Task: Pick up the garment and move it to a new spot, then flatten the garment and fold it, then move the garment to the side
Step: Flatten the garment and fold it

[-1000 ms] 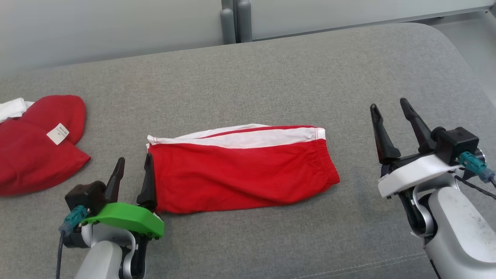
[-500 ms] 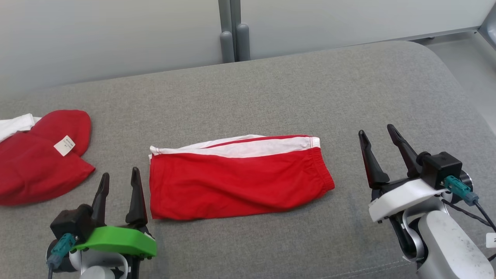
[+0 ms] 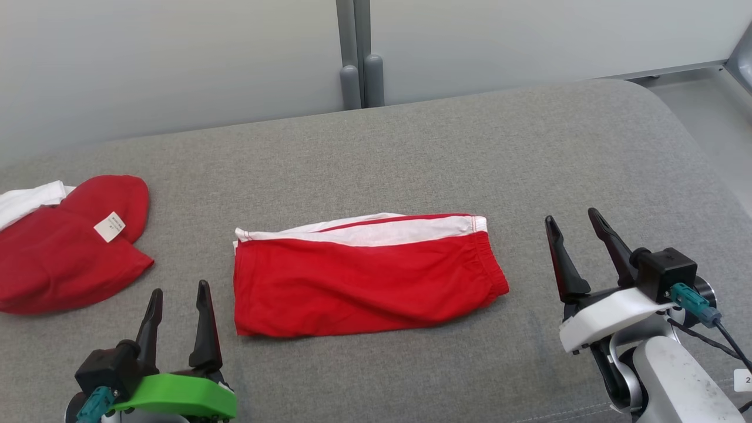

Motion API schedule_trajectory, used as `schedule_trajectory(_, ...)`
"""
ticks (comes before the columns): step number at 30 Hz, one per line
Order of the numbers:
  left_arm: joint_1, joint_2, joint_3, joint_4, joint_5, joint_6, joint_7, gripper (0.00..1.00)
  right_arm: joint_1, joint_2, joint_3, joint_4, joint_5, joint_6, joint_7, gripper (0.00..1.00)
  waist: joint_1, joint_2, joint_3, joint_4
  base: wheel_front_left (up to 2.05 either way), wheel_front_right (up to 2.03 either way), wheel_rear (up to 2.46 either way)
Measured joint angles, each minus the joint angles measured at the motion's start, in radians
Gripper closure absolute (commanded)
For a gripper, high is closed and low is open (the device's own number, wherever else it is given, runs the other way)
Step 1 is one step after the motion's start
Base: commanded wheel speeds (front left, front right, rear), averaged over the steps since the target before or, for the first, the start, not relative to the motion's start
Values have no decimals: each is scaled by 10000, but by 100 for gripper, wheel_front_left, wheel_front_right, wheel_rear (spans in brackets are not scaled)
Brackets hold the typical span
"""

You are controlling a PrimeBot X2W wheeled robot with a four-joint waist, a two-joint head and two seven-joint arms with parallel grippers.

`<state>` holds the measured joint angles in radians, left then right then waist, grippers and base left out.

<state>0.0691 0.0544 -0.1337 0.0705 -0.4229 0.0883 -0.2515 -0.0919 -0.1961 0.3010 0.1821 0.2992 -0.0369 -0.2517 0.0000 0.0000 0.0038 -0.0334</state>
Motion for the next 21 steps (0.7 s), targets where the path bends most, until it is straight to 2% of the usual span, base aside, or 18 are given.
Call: schedule_trajectory(21,573,-13,-38,-562,82,61,0,0,19,0,-33,58,0,88,0,0,0,0,64,60,0,0,0)
